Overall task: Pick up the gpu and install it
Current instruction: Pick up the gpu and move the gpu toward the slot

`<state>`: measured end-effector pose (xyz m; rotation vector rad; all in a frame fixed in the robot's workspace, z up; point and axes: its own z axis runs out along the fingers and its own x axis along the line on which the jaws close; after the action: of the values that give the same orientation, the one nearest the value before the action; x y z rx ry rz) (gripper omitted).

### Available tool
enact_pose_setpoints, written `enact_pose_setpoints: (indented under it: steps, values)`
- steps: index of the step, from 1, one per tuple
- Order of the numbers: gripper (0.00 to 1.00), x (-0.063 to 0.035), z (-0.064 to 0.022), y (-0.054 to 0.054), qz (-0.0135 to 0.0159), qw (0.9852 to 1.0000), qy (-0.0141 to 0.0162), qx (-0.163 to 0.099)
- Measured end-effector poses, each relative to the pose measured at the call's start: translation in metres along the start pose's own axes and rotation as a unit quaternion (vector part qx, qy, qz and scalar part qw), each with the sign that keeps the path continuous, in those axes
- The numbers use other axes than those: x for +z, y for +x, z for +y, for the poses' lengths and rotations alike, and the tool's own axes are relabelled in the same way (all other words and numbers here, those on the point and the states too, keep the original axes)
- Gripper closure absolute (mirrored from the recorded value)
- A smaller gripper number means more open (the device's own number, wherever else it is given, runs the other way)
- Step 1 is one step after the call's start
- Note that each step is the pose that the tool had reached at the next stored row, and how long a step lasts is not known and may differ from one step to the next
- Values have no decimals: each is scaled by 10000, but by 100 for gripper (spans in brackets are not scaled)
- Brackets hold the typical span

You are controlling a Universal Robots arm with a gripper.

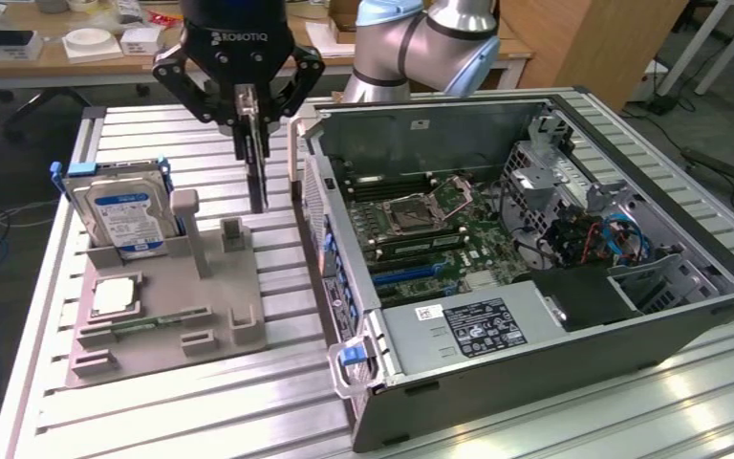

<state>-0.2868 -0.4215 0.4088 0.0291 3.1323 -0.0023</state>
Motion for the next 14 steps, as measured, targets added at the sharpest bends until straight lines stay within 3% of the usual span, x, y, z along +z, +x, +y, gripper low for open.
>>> enact_pose_setpoints:
  steps: [14]
  values:
    - [73, 3, 5, -265, 0, 10000, 0, 0]
